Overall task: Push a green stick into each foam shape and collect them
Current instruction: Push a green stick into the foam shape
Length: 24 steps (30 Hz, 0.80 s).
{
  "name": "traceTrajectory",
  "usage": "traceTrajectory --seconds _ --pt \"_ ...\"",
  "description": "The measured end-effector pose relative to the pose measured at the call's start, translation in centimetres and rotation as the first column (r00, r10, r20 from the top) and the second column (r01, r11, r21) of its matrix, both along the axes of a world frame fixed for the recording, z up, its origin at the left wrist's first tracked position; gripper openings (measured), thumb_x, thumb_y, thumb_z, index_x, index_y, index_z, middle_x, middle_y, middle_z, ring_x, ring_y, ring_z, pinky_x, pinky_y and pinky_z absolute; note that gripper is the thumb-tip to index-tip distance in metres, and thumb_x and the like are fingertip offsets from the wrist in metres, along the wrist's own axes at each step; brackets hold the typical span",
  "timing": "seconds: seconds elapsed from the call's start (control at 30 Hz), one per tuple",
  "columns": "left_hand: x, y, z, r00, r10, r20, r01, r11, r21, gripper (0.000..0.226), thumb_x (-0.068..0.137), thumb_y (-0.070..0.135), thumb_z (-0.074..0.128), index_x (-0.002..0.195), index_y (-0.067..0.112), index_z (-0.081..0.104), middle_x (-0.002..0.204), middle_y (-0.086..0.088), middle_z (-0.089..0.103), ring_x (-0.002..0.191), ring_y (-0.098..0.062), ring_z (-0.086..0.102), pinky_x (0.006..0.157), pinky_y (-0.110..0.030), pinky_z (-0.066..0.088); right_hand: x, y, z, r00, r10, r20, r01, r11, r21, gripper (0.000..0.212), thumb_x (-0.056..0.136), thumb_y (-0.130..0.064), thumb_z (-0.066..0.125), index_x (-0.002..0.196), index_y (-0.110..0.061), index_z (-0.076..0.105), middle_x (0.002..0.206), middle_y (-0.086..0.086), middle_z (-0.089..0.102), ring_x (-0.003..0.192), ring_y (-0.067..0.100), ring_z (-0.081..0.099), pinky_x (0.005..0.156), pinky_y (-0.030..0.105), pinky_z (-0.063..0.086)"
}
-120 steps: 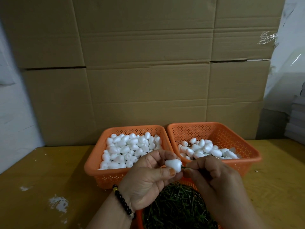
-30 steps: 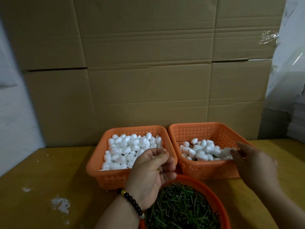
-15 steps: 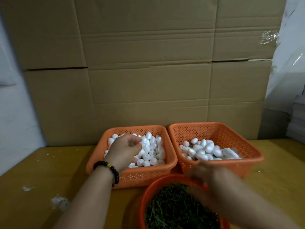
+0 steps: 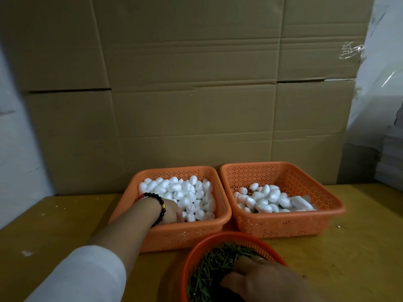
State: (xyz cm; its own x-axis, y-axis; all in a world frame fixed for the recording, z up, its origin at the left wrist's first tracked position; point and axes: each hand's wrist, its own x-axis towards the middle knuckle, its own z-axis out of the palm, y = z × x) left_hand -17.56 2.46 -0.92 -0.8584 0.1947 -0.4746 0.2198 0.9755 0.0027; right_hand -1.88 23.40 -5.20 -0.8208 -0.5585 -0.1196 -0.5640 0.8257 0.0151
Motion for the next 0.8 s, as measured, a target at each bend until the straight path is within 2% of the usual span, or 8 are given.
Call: traceTrajectory --seconds 0.13,0.2,0.33,0.57,0.7,0.8 --pt "0.2 0.8 0.2 0.999 -0.050 0.015 0.050 0.999 -0.010 0.035 0.099 0.029 0.046 0.132 0.030 0.056 0.146 0.004 0.038 0.129 -0.022 0.038 0.093 -0.026 0.031 0.0 -0.2 0.1 0.999 -0.005 -0.034 0.002 0.997 -0.074 0.033 0.098 -0.041 0.041 0.130 -0.035 0.041 0.123 0.003 0.047 0.120 0.024 0.049 0.100 0.039 0.043" --pt "0.2 1.1 0.3 0.998 -0.062 0.004 0.062 0.998 -0.013 0.034 0.100 0.028 0.045 0.132 0.028 0.057 0.144 0.004 0.041 0.127 -0.020 0.041 0.091 -0.025 0.031 0.0 -0.2 0.3 0.998 -0.018 -0.053 0.011 0.991 -0.131 0.032 0.097 -0.044 0.043 0.128 -0.037 0.042 0.117 0.000 0.047 0.113 0.021 0.053 0.094 0.036 0.047" --pt "-0.1 1.5 0.0 0.995 -0.100 -0.007 0.100 0.995 -0.015 0.036 0.099 0.019 0.045 0.132 0.023 0.057 0.139 0.001 0.048 0.121 -0.018 0.047 0.085 -0.023 0.036 0.0 -0.3 0.5 0.998 -0.016 -0.066 0.004 0.985 -0.175 0.030 0.096 -0.042 0.044 0.125 -0.036 0.047 0.118 -0.003 0.046 0.110 0.018 0.052 0.090 0.030 0.046" --pt "-0.4 1.2 -0.5 0.992 -0.117 -0.047 0.118 0.993 0.024 0.035 0.098 0.015 0.048 0.131 0.018 0.056 0.141 -0.002 0.046 0.124 -0.020 0.047 0.088 -0.023 0.037 0.3 -0.7 0.8 0.992 -0.096 -0.084 0.069 0.959 -0.274 0.028 0.094 -0.044 0.047 0.118 -0.033 0.052 0.120 -0.010 0.051 0.109 0.014 0.054 0.088 0.025 0.043" --pt "-1.0 0.0 -1.1 0.979 -0.053 -0.196 0.082 0.987 0.139 0.033 0.090 0.018 0.060 0.121 0.029 0.062 0.131 0.002 0.053 0.113 -0.016 0.049 0.085 -0.024 0.039 0.3 -0.4 1.2 0.986 -0.144 -0.090 0.102 0.925 -0.366 0.030 0.091 -0.046 0.050 0.119 -0.035 0.055 0.119 -0.016 0.055 0.112 0.007 0.052 0.092 0.020 0.041" --pt "-1.4 -1.1 -1.7 0.945 0.028 -0.325 0.048 0.974 0.222 0.027 0.082 0.030 0.065 0.106 0.043 0.062 0.120 0.013 0.042 0.117 -0.014 0.036 0.092 -0.028 0.035 0.1 -0.2 1.3 0.983 -0.148 -0.105 0.095 0.913 -0.397 0.032 0.092 -0.044 0.049 0.123 -0.037 0.055 0.122 -0.018 0.055 0.117 0.002 0.049 0.099 0.018 0.035"
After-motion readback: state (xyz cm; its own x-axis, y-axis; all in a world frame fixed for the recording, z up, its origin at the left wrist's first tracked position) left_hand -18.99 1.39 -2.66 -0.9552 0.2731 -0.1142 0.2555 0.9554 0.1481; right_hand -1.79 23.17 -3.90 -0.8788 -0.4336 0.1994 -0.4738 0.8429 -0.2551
